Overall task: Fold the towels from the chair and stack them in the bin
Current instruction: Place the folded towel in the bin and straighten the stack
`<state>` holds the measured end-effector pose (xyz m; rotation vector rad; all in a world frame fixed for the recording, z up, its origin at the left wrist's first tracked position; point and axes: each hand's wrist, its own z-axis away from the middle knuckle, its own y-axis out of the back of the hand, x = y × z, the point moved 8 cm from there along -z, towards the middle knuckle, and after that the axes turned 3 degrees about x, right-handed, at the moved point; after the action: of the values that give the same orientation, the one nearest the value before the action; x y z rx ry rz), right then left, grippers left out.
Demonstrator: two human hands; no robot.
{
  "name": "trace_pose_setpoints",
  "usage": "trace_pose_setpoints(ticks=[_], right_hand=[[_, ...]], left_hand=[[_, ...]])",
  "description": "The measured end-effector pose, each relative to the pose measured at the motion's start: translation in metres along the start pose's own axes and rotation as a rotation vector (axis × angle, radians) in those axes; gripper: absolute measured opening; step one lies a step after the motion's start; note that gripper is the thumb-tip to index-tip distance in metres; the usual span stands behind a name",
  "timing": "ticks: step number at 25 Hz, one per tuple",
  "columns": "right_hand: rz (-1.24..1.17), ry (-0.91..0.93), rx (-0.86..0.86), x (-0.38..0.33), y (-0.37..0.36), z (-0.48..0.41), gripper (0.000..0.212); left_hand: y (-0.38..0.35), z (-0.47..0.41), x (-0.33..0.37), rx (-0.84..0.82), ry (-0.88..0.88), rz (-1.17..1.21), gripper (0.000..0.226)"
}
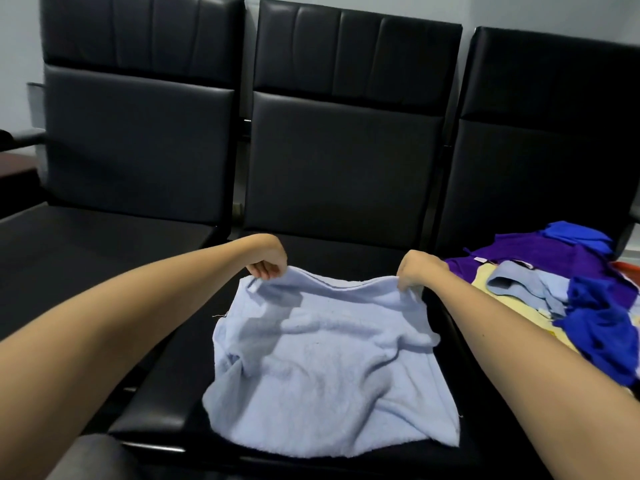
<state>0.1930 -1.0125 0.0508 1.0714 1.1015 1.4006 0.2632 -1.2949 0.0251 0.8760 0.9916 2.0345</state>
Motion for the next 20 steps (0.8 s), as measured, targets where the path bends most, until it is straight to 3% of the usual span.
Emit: trace_pose_setpoints(ticks=[1, 4, 6, 8, 11, 13, 17, 20], right_hand=[[-0.002, -0.033, -0.031, 0.002, 0.0, 0.001, 0.002], [-0.022, -0.148, -0.188, 0.009, 0.005, -0.002, 0.029], [-0.176, -0.17, -0.195, 0.007, 0.016, -0.02, 0.037], [-0.432, -0.219, -0.075, 0.004, 0.035, -0.034, 0.029], [-0.619, -0.266, 0.337, 0.009, 0.096, -0.043, 0.011], [-0.641, -0.203, 0.601, 0.012, 0.145, -0.039, 0.023], [-0.677, -0.126, 0.803, 0.018, 0.202, -0.004, 0.035], [-0.587, -0.055, 0.851, 0.025, 0.21, 0.023, 0.036]], left_hand=[[-0.002, -0.001, -0.001, -0.011, 0.001, 0.043, 0.03], [-0.002, -0.01, -0.004, -0.047, 0.028, 0.231, 0.028], [0.012, -0.022, 0.003, 0.038, -0.007, 0.377, 0.025], [0.039, -0.027, 0.014, 0.217, -0.07, 0.565, 0.018], [0.106, -0.02, 0.028, 0.547, -0.175, 0.781, 0.022], [0.152, 0.002, 0.039, 0.766, -0.259, 0.834, 0.023], [0.207, 0.06, 0.059, 1.025, -0.431, 0.82, 0.025], [0.211, 0.083, 0.051, 1.098, -0.39, 0.707, 0.028]])
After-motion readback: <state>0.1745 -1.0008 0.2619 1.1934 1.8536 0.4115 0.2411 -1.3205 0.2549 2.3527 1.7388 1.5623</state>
